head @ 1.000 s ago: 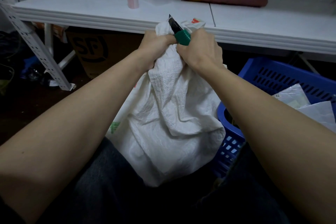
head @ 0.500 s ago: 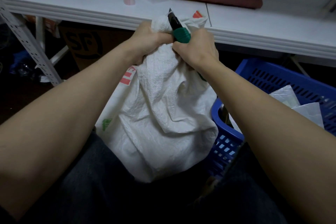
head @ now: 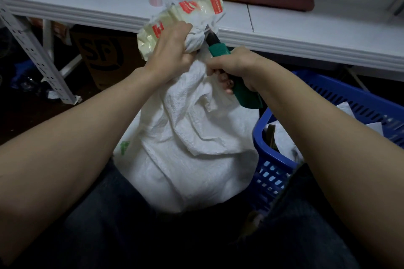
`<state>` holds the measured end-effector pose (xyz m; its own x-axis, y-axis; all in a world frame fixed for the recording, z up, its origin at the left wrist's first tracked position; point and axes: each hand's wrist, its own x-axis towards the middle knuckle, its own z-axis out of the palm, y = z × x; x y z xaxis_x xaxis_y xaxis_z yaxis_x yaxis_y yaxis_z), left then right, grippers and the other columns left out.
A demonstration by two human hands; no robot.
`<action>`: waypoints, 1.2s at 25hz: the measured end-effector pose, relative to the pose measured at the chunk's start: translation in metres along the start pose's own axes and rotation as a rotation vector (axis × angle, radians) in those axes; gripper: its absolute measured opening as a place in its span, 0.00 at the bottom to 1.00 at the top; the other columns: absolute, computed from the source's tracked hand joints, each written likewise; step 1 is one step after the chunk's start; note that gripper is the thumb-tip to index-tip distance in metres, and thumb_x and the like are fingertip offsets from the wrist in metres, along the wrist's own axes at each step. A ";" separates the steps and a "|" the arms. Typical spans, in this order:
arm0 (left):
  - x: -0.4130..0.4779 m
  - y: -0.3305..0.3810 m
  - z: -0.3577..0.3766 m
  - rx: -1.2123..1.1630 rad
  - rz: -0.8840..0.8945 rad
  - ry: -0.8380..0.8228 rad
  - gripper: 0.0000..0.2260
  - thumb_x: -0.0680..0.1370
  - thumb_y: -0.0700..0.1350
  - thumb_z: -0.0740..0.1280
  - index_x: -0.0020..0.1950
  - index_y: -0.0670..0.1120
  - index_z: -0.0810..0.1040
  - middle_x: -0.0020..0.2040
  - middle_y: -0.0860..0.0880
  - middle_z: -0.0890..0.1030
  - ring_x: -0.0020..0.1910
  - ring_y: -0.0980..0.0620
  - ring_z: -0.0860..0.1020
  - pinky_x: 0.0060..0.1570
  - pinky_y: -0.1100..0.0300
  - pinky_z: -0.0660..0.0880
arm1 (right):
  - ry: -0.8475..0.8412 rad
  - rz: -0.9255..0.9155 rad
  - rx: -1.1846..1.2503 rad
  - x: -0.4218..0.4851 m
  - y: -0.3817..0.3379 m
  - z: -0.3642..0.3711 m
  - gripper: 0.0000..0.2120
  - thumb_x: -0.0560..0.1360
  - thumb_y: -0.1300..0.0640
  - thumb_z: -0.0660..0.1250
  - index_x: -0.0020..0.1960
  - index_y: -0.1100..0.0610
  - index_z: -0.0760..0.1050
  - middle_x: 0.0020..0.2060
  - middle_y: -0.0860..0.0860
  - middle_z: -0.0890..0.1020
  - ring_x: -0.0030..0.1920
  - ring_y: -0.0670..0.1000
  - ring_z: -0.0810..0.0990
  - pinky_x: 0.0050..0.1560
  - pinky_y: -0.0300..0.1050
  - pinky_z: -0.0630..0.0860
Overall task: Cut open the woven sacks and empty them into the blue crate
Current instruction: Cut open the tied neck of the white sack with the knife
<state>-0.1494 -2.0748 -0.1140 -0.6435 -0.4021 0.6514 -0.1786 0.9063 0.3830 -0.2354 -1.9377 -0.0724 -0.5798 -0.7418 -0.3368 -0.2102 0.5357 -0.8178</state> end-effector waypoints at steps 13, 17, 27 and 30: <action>0.002 0.000 -0.001 0.165 0.257 -0.140 0.17 0.68 0.40 0.62 0.53 0.35 0.76 0.45 0.37 0.78 0.45 0.40 0.75 0.44 0.54 0.65 | -0.270 0.089 -0.140 -0.010 0.009 -0.025 0.18 0.74 0.60 0.64 0.29 0.53 0.60 0.17 0.46 0.62 0.17 0.45 0.59 0.21 0.33 0.60; -0.002 0.000 0.003 0.087 0.156 -0.142 0.14 0.67 0.39 0.65 0.51 0.38 0.77 0.44 0.40 0.79 0.44 0.42 0.76 0.42 0.53 0.68 | -0.127 0.086 -0.170 -0.006 0.012 -0.024 0.15 0.72 0.62 0.66 0.30 0.55 0.64 0.17 0.48 0.66 0.17 0.46 0.62 0.22 0.34 0.62; 0.002 0.038 0.004 -0.450 -0.477 -0.129 0.06 0.66 0.45 0.71 0.33 0.53 0.76 0.33 0.57 0.78 0.35 0.59 0.76 0.38 0.64 0.71 | 0.356 -0.169 -0.079 0.009 0.007 0.001 0.09 0.69 0.56 0.70 0.38 0.56 0.70 0.31 0.52 0.75 0.29 0.51 0.73 0.30 0.43 0.73; 0.004 0.039 0.005 -0.671 -0.651 -0.117 0.07 0.60 0.43 0.70 0.37 0.49 0.82 0.41 0.48 0.84 0.44 0.49 0.82 0.47 0.55 0.78 | 0.406 -0.181 -0.164 0.006 0.006 0.004 0.08 0.71 0.52 0.68 0.42 0.56 0.72 0.30 0.49 0.76 0.27 0.48 0.74 0.27 0.39 0.71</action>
<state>-0.1627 -2.0402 -0.0994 -0.6449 -0.7547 0.1204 -0.0868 0.2289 0.9696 -0.2365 -1.9405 -0.0808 -0.7763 -0.6290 0.0409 -0.4389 0.4928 -0.7513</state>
